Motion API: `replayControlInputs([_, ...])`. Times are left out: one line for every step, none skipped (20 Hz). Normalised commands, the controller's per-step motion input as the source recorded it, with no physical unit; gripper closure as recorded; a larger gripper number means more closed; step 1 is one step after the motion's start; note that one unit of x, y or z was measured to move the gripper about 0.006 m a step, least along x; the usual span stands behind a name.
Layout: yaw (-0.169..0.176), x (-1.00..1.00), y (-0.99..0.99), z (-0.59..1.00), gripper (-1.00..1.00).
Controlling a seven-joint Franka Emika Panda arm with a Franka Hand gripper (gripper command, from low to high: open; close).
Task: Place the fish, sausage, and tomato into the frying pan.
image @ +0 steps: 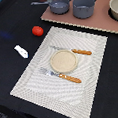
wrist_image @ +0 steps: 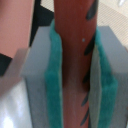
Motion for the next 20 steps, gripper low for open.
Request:
replayControlInputs([0.0,0.04,0.81,-0.04,1.0])
replayControlInputs([0.0,0.0,0.77,-0.1,1.0])
replayControlInputs([0.0,0.0,0.79,-0.14,1.0])
replayControlInputs([0.0,0.0,0.76,-0.2,1.0])
replayControlInputs([0.0,0.0,0.74,-0.22,1.0])
replayControlInputs([0.0,0.0,0.71,-0.23,1.0])
replayControlInputs([0.0,0.0,0.68,-0.24,1.0])
replayControlInputs([0.0,0.05,0.69,-0.21,1.0])
replayControlInputs([0.0,0.11,0.7,-0.19,1.0])
replayControlInputs([0.0,0.12,0.67,-0.19,1.0])
replayControlInputs([0.0,0.11,0.65,-0.23,1.0])
replayControlInputs([0.0,0.11,0.65,-0.24,1.0])
replayControlInputs([0.0,0.14,0.67,-0.23,1.0])
replayControlInputs([0.0,0.15,0.63,-0.23,1.0])
replayControlInputs([0.0,0.18,0.61,-0.23,1.0])
replayControlInputs([0.0,0.19,0.59,-0.23,1.0])
replayControlInputs([0.0,0.22,0.57,-0.21,1.0])
replayControlInputs([0.0,0.24,0.56,-0.22,1.0])
replayControlInputs([0.0,0.26,0.49,-0.26,1.0])
replayControlInputs([0.0,0.21,0.47,-0.31,1.0])
